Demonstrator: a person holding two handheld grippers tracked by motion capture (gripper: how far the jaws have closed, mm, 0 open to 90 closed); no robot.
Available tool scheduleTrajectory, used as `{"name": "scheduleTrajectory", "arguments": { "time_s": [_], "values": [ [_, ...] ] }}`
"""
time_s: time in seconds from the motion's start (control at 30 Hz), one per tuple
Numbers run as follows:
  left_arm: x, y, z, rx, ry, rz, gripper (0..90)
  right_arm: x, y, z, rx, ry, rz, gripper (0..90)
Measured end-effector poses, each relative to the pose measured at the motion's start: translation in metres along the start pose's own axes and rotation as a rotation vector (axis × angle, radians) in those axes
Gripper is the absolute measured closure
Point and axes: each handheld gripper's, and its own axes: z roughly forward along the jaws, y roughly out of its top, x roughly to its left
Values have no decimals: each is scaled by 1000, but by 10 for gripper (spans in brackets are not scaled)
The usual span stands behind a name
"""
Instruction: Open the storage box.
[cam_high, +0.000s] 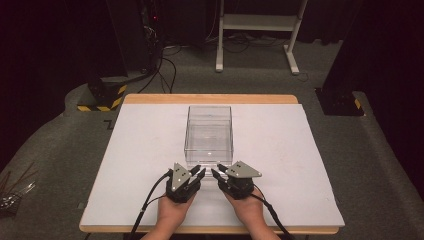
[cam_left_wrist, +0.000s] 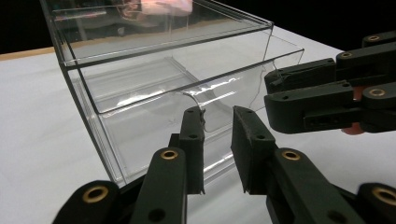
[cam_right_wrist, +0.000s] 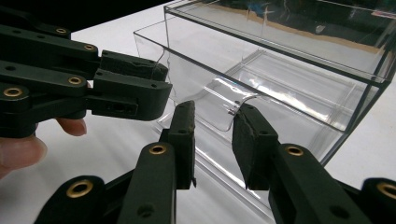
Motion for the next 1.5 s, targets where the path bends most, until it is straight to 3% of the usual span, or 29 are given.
{"name": "scheduleTrajectory", "arguments": {
  "time_s": [0.77,0.97,1.5],
  "values": [
    [-14,-8,-21,8,-22,1,763,12,-10,-18,11,34,-12,736],
    [-19,-11,-27,15,-40,21,773,14,-14,-24,13,41,-12,740],
    [-17,-15,-31,3,-53,-9,772,18,-19,-27,1,53,-14,744]
  ]
}}
